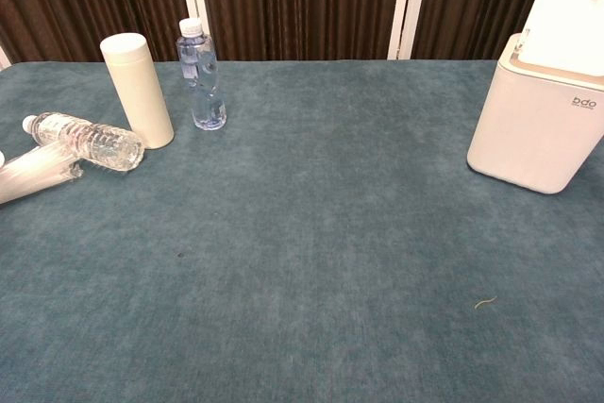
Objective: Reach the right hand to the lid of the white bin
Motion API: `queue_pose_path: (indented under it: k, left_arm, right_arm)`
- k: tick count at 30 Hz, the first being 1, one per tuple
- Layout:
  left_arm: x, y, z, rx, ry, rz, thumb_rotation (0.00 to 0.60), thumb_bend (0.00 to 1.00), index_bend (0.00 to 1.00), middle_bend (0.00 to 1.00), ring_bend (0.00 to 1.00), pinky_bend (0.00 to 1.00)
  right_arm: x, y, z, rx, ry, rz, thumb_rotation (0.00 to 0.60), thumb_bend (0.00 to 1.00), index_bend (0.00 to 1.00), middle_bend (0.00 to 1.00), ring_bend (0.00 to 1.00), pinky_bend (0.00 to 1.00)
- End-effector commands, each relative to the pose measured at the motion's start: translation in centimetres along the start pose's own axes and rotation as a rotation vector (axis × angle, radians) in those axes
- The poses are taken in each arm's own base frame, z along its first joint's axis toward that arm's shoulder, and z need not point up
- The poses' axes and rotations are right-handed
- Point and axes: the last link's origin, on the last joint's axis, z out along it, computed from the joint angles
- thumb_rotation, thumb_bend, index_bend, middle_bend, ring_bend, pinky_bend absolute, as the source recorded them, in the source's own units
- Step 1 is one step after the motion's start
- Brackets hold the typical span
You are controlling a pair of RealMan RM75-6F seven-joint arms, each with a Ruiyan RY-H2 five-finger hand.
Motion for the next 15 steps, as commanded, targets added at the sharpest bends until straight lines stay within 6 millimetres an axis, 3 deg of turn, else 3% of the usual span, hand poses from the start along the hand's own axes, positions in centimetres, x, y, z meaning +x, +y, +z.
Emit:
queue_pose_path:
  k: [1, 4, 6, 7, 9, 11, 15]
  left_arm:
    - [0.0, 0.0, 0.0, 0.003, -0.003, 0.002, 0.6, 0.47, 0.0, 0.0, 0.0, 0.0]
    - [-0.1, -0.1, 0.1, 0.007, -0.007, 0.0, 0.6, 0.47, 0.0, 0.0, 0.0, 0.0]
    - [-0.2, -0.2, 0.2, 0.01, -0.014, 0.0, 0.6, 0.47, 0.0, 0.0, 0.0, 0.0]
    - [-0.2, -0.2, 0.2, 0.01, -0.017, -0.001, 0.6, 0.47, 0.0, 0.0, 0.0, 0.0]
    - [-0.2, -0.2, 0.3, 0.011, -0.018, 0.0, 0.6, 0.47, 0.0, 0.0, 0.0, 0.0]
    - [-0.2, -0.2, 0.4, 0.012, -0.018, 0.001, 0.6, 0.47, 0.0, 0.0, 0.0, 0.0]
    - [-0.3, -0.2, 0.4, 0.018, -0.02, 0.006, 0.6, 0.47, 0.0, 0.0, 0.0, 0.0]
  right_arm:
    - [-0.1, -0.2, 0.3, -0.004, 0.005, 0.006, 0.6, 0.38, 0.0, 0.01, 0.0, 0.13]
    - [-0.2, -0.2, 1.5, -0.051, 0.058, 0.007, 0.6, 0.37, 0.02, 0.07, 0.01, 0.13]
    - [-0.1, -0.4, 3.8, -0.079, 0.094, 0.028, 0.6, 0.38, 0.08, 0.23, 0.11, 0.19]
    - [0.2, -0.6, 5.1, -0.09, 0.109, 0.047, 0.6, 0.38, 0.11, 0.3, 0.19, 0.27]
    - [1.6, -1.3, 8.8, -0.099, 0.139, 0.097, 0.6, 0.39, 0.21, 0.64, 0.59, 0.69]
    - [3.4, -2.0, 12.7, -0.096, 0.15, 0.079, 0.6, 0.46, 0.28, 0.86, 0.85, 0.91]
    - [6.0, -3.3, 19.1, -0.12, 0.098, -0.022, 0.6, 0.56, 0.34, 1.0, 0.99, 1.0]
